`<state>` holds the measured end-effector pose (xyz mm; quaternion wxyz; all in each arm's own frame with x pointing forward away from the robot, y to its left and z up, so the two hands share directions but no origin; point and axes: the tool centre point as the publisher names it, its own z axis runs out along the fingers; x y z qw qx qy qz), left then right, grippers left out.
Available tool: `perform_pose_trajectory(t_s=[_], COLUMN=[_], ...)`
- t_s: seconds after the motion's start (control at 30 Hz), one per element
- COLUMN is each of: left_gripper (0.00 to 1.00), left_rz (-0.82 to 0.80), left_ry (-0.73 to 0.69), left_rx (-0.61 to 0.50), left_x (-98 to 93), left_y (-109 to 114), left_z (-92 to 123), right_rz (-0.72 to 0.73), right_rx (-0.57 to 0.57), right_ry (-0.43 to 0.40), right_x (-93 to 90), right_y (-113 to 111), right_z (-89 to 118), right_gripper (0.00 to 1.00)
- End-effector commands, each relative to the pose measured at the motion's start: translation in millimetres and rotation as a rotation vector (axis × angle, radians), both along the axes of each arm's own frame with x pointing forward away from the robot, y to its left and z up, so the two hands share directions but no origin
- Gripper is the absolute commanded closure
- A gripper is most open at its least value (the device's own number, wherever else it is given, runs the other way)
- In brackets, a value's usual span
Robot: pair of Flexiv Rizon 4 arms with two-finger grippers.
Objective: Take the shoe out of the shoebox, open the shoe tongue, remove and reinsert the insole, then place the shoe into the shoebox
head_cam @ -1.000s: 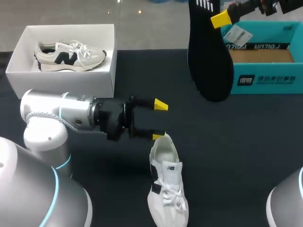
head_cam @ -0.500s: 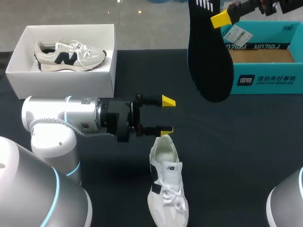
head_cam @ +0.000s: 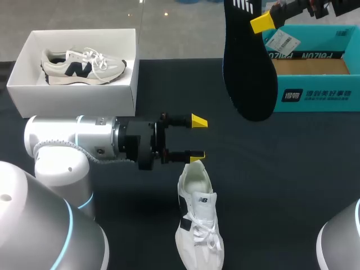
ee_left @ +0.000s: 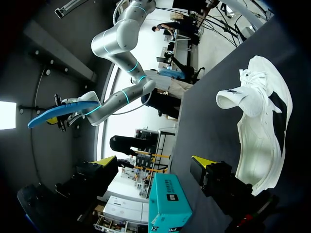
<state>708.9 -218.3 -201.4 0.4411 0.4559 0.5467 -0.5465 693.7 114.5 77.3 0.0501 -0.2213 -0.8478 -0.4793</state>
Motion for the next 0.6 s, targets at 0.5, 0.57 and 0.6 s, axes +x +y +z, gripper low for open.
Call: perform_pose_trajectory(t_s=[0.5, 0.57, 0.6], left_gripper=[0.00, 0.00, 0.00], left_rz=[0.002, 0.002, 0.002], left_ry=[-0.002, -0.002, -0.002], left_rx=[-0.002, -0.002, -0.002], left_x=[0.1, 0.1, 0.1], left_y=[-1.7, -1.7, -1.7], left_z=[-1.1, -1.1, -1.1], right_rz=[-0.001, -0.008, -0.008], right_rx=[0.042, 0.070, 0.080], right_ry=[0.030, 0.057, 0.070], right_x=[-3.5, -4.6, -4.9], right_y=[-8.5, -13.8, -16.0], right_z=[-4.6, -9.7, -12.9], right_gripper=[1.00, 1.00, 1.00])
